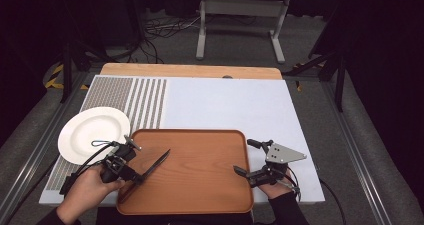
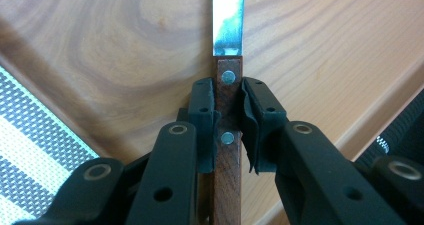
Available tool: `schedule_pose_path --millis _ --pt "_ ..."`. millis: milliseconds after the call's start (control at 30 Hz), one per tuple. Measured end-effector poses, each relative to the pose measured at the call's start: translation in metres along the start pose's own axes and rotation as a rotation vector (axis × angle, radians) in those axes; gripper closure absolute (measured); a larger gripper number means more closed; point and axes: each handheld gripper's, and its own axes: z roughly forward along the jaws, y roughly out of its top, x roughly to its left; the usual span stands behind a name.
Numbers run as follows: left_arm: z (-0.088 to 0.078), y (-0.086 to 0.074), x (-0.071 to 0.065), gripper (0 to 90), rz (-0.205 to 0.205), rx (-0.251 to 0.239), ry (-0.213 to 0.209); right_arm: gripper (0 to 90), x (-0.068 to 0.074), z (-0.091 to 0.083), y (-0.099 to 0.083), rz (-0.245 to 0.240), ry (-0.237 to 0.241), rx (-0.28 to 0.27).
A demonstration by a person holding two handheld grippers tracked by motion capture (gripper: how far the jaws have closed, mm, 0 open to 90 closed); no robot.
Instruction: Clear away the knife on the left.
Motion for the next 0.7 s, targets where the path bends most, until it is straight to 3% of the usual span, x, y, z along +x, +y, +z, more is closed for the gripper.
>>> schedule_pose_path --millis 100,133,233,333,400,500,600,700 --pt "-0.003 0.000 0.000 70.6 0.002 -0.012 -0.010 3.8 0.000 0.000 0.000 0.000 0.000 -0.001" --pt "-0.005 0.000 0.001 69.0 0.013 -0.019 0.011 3.8 0.000 0.000 0.000 0.000 0.000 0.000" --pt "-0.008 -0.001 0.000 65.2 0.025 -0.048 0.010 3.8 0.000 0.000 0.000 0.000 0.000 -0.001" --pt "-0.009 -0.002 -0.002 56.5 0.046 -0.075 -0.007 3.8 0.000 0.000 0.000 -0.001 0.000 -0.001" --pt "-0.010 -0.004 -0.003 47.9 0.115 -0.109 0.005 3.8 0.000 0.000 0.000 -0.001 0.000 0.000" --pt "-0.011 -0.004 -0.008 37.4 0.189 -0.151 0.022 3.8 0.000 0.000 0.000 -0.001 0.000 0.001" --pt "-0.014 -0.004 -0.016 32.3 0.285 -0.191 0.075 3.8 0.000 0.000 0.000 -0.001 0.000 0.000" --pt "-0.015 -0.004 -0.023 30.3 0.345 -0.210 0.085 3.8 0.000 0.000 0.000 0.000 -0.001 -0.002"
